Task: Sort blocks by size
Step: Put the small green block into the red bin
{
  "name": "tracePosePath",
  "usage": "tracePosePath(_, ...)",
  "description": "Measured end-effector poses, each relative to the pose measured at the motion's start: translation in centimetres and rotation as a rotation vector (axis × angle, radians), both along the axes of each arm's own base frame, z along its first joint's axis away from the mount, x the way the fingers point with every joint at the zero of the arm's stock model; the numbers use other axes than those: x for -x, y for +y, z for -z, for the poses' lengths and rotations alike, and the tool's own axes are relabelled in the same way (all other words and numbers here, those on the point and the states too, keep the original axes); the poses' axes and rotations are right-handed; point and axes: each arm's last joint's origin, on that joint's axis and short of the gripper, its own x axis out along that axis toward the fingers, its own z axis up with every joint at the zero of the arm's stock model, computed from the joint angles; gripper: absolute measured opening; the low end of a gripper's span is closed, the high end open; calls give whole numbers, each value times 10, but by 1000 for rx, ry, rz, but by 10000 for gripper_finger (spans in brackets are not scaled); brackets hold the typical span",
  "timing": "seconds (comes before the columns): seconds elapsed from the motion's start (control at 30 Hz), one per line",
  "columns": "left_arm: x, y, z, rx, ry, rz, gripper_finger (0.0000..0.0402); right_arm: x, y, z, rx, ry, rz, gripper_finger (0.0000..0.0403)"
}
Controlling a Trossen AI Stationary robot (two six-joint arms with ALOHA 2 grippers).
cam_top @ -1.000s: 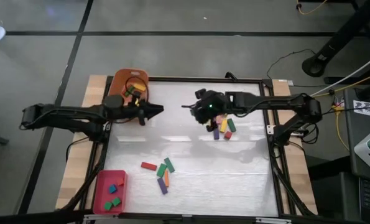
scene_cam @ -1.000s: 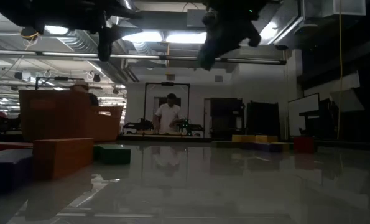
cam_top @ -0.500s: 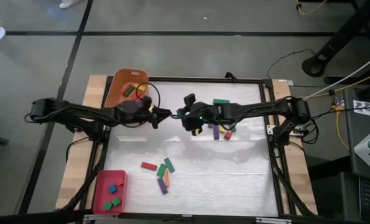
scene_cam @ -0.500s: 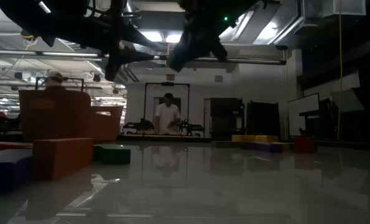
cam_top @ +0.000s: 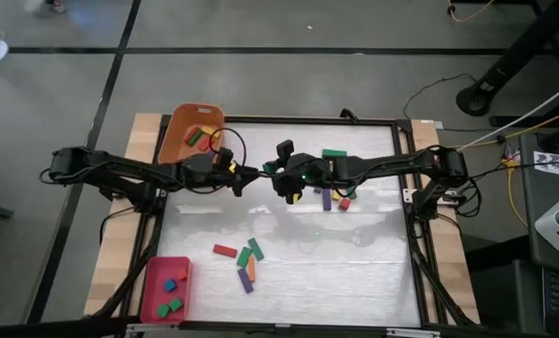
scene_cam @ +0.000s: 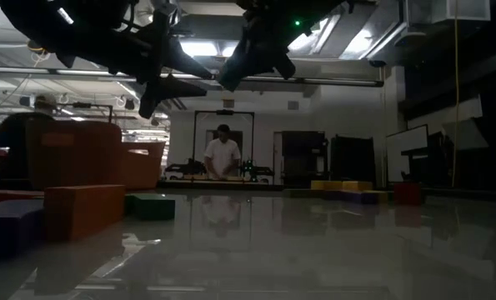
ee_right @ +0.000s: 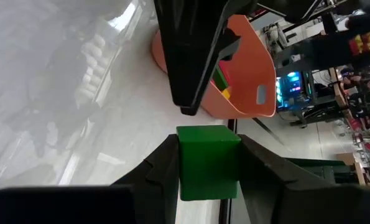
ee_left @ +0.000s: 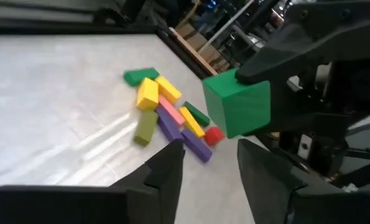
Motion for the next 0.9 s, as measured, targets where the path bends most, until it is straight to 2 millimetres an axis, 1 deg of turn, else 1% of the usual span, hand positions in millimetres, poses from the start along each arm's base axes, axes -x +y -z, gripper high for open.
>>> tracePosePath(0.17, 0, 0, -2, -16, -20, -18, 178, 0, -1, 0, 11, 1, 20, 128)
tracePosePath(0.3, -1, 0, -3, -18, -31, -20, 193, -4, -1, 4, -3, -16, 31, 128)
tracePosePath(0.63, -1, -1, -3, -20, -26, -30, 191, -19, 0, 21, -10, -51, 33, 128)
tracePosePath(0.9, -1, 0, -3, -25, -29, -52, 193, -23, 0, 18, -34, -119, 44, 128)
